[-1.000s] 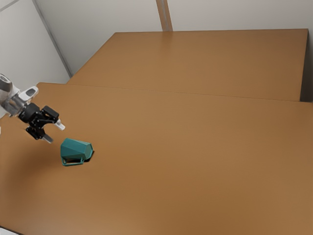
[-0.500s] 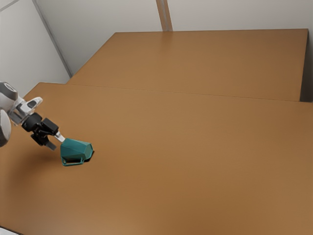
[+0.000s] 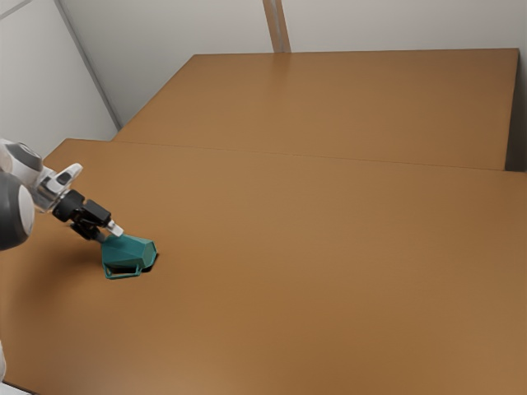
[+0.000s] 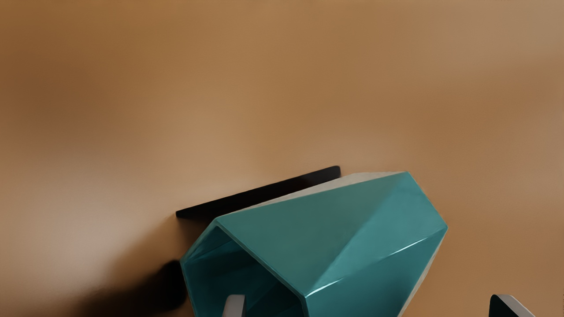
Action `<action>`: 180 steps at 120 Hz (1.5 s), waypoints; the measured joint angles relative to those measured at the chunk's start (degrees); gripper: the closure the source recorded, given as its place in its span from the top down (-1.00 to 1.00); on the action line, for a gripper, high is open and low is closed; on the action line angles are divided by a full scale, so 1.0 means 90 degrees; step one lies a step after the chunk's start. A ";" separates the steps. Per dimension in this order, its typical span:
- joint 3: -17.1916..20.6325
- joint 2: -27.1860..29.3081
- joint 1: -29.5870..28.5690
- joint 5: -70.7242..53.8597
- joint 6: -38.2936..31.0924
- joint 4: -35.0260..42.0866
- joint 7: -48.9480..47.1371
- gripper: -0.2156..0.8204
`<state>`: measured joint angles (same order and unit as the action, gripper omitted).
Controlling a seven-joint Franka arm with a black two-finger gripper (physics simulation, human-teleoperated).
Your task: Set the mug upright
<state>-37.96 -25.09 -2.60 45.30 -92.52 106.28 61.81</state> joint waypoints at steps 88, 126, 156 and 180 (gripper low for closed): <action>0.0021 -0.0138 -0.0101 0.0893 0.0140 0.0551 0.0576 0.58; -0.0028 -0.0138 -0.0141 0.1078 0.0262 0.0659 0.0672 0.35; -0.0031 -0.0136 -0.0150 0.1193 0.0349 0.0698 0.0718 0.02; -0.0030 -0.0119 -0.0141 0.1265 0.0404 0.0699 0.0742 -0.26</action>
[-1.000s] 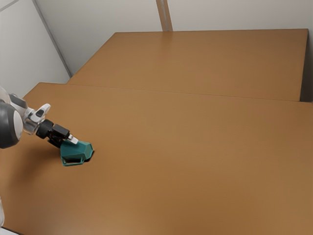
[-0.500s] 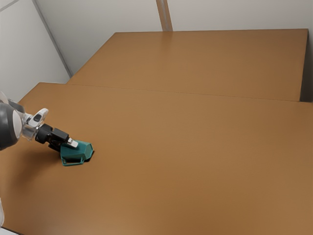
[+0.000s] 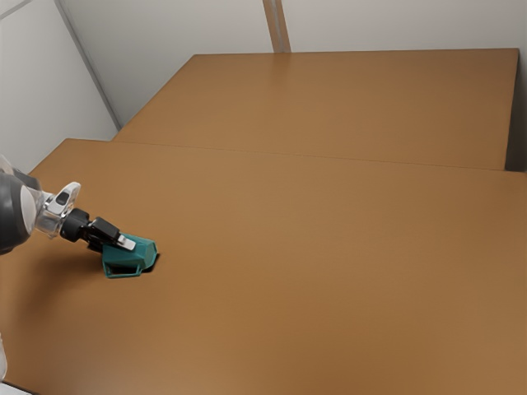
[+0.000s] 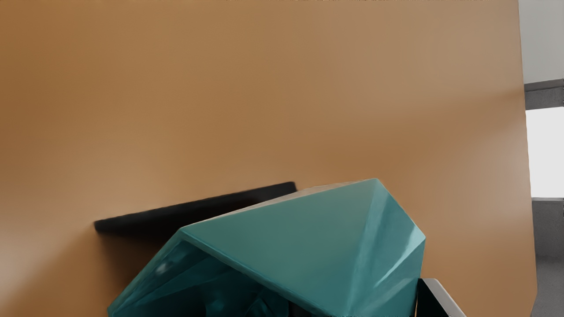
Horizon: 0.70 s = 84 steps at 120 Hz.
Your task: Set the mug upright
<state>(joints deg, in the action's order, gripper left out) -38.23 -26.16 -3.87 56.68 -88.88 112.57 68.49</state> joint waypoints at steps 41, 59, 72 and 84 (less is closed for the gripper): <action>-0.0001 0.0175 0.0067 0.0026 0.0127 -0.0088 -0.0006 -0.75; 0.0005 0.0360 0.0135 0.0039 0.0130 -0.0113 -0.0038 -0.86; 0.0066 0.0510 0.0262 0.0009 0.0093 -0.0246 -0.0101 -0.89; 0.0201 0.0843 0.0523 -0.0114 -0.0027 -0.0311 -0.0207 -0.90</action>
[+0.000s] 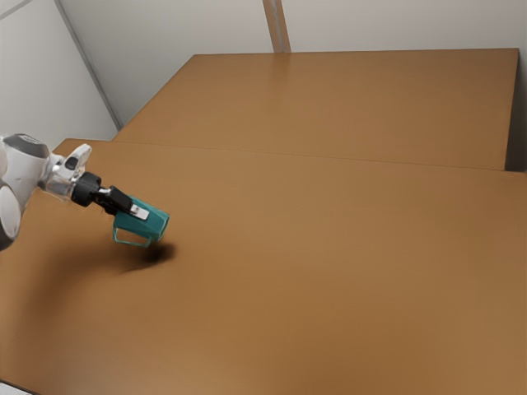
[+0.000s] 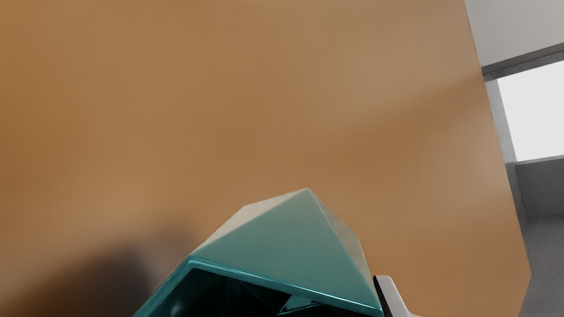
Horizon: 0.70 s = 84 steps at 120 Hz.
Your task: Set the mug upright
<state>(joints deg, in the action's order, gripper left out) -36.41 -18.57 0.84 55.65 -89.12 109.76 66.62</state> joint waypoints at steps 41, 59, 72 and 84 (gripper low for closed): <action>0.1718 0.1527 0.0782 -0.3158 -0.1532 0.0043 -0.1043 -0.92; 0.2229 0.1696 0.0878 -0.4628 -0.2205 0.0087 -0.1639 -0.93; 0.2459 0.1727 0.0840 -0.5275 -0.2678 0.0295 -0.2021 -0.93; 0.2563 0.1774 0.0815 -0.5705 -0.3093 0.0534 -0.2336 -0.93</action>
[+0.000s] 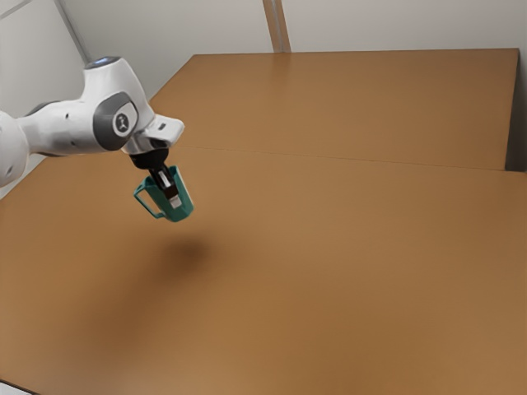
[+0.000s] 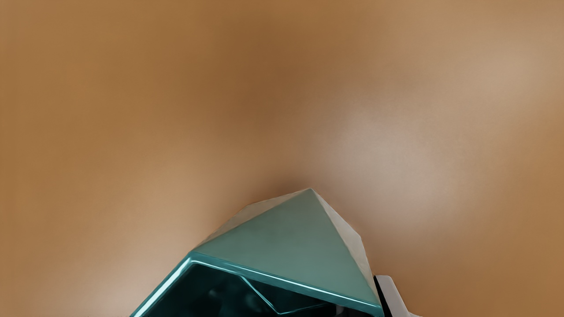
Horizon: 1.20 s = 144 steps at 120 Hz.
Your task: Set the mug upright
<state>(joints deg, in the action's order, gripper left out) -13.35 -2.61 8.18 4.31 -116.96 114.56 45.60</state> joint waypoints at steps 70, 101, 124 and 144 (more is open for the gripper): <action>0.0175 0.0028 0.0088 -0.0640 -0.1382 0.1014 -0.1165 -0.93; 0.0301 0.0018 0.0261 -0.0766 -0.1502 0.1252 -0.1565 -0.93; 0.0303 -0.0017 0.0166 -0.0853 -0.1673 0.1416 -0.1785 -0.93; 0.0301 -0.0054 0.0160 -0.0874 -0.1783 0.1479 -0.1931 -0.93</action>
<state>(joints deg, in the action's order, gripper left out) -10.63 -3.10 9.62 -3.55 -133.00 127.87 28.22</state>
